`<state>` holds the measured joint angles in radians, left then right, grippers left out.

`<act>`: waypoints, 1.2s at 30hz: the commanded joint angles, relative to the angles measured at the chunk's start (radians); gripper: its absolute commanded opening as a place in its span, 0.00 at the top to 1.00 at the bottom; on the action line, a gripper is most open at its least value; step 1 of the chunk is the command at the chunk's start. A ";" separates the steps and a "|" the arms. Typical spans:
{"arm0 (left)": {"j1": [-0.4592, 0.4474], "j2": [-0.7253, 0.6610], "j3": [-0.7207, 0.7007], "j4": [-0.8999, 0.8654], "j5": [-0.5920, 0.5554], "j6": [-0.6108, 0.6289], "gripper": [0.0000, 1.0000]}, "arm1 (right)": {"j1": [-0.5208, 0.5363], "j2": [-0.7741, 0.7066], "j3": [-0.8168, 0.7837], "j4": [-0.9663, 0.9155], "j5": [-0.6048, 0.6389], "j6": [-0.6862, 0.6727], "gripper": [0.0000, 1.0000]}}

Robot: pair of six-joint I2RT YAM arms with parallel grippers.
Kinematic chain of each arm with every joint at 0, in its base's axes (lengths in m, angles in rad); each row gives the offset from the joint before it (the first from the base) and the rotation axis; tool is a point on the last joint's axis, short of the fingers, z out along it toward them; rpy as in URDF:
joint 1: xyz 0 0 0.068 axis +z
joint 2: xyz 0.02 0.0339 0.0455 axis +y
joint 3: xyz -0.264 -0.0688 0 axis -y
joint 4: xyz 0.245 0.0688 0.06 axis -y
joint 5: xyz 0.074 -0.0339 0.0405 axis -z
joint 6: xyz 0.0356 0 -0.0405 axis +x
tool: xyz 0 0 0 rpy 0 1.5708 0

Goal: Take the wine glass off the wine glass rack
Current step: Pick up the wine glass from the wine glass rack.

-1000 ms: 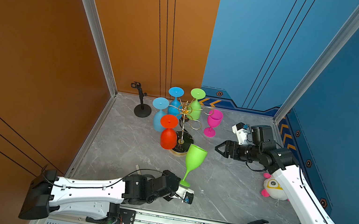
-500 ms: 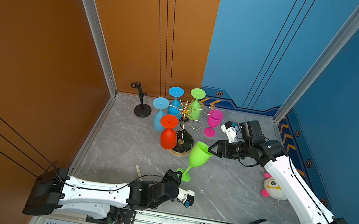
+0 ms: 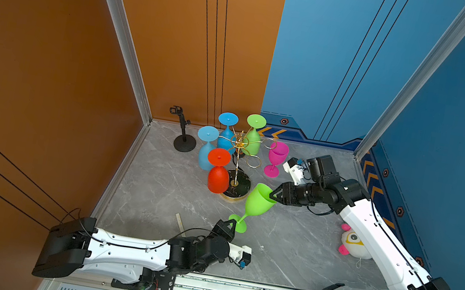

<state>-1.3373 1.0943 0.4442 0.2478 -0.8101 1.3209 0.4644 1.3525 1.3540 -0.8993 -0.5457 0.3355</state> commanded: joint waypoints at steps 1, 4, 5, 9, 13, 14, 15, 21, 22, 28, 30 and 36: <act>-0.013 0.006 -0.015 0.073 -0.038 0.045 1.00 | 0.006 0.009 0.026 -0.039 -0.022 -0.024 0.66; -0.013 0.007 -0.021 0.088 -0.039 0.059 1.00 | 0.006 0.010 0.027 -0.040 -0.025 -0.026 0.71; -0.013 0.008 -0.025 0.098 -0.041 0.068 1.00 | 0.006 0.012 0.028 -0.040 -0.028 -0.027 0.72; -0.013 0.014 -0.037 0.127 -0.052 0.104 1.00 | 0.005 0.017 0.031 -0.043 -0.035 -0.030 0.78; -0.013 0.019 -0.050 0.148 -0.054 0.129 1.00 | 0.005 0.019 0.033 -0.043 -0.039 -0.036 0.83; -0.011 0.022 -0.052 0.157 -0.055 0.139 1.00 | 0.005 0.020 0.033 -0.044 -0.040 -0.036 0.85; -0.011 0.025 -0.055 0.170 -0.057 0.149 1.00 | 0.005 0.022 0.033 -0.043 -0.043 -0.038 0.86; -0.010 0.032 -0.066 0.180 -0.058 0.168 1.00 | 0.005 0.031 0.038 -0.049 -0.051 -0.042 0.93; -0.011 0.031 -0.067 0.180 -0.057 0.170 1.00 | 0.005 0.032 0.039 -0.049 -0.053 -0.042 0.94; -0.011 0.015 -0.076 0.179 -0.051 0.170 0.98 | 0.005 0.034 0.042 -0.052 -0.054 -0.046 0.99; -0.011 0.009 -0.081 0.179 -0.045 0.170 0.96 | 0.005 0.033 0.045 -0.052 -0.053 -0.047 1.00; -0.016 -0.004 -0.100 0.177 -0.032 0.176 0.86 | 0.003 0.033 0.048 -0.056 -0.051 -0.046 1.00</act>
<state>-1.3384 1.1069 0.3656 0.4160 -0.8532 1.4956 0.4660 1.3796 1.3701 -0.9329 -0.5758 0.3099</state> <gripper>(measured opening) 0.129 0.048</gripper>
